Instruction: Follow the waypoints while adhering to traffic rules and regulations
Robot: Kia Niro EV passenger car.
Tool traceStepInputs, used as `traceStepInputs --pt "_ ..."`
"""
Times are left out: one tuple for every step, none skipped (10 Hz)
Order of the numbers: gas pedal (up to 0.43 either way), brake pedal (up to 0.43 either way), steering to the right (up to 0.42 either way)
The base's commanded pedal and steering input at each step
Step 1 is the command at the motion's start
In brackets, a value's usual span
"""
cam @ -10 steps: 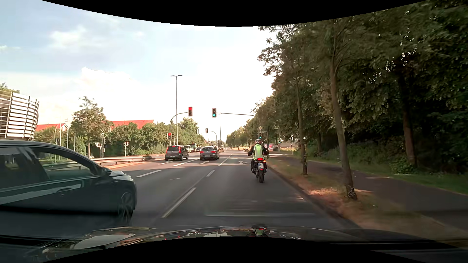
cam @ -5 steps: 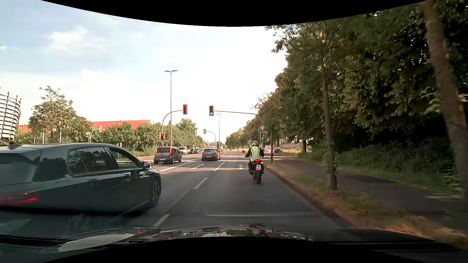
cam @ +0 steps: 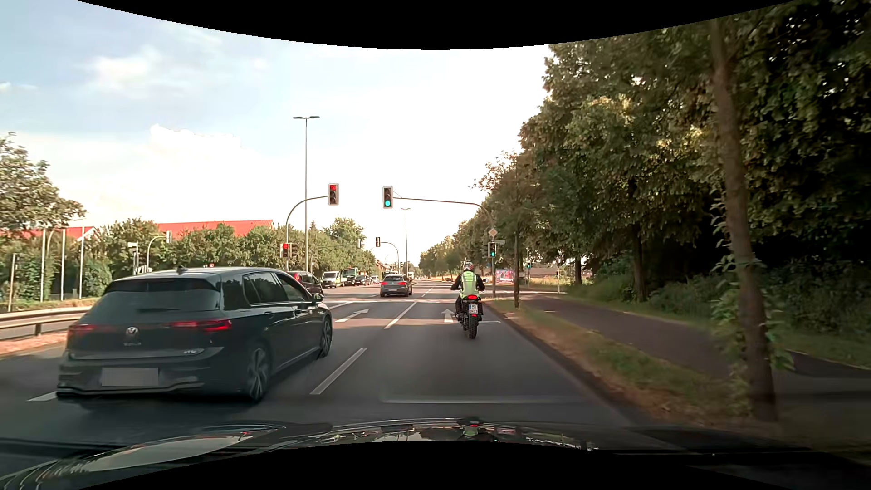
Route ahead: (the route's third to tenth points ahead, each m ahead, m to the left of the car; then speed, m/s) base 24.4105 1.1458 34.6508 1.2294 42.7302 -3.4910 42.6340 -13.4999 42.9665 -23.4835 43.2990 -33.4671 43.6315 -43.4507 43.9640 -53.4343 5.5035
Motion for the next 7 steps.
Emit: traceStepInputs --pt "0.118 0.000 -0.005" --pt "0.138 0.000 -0.007" --pt "0.150 0.000 -0.010" --pt "0.157 0.000 -0.011" --pt "0.157 0.000 -0.010" --pt "0.157 0.000 -0.007" --pt "0.157 0.000 -0.005"
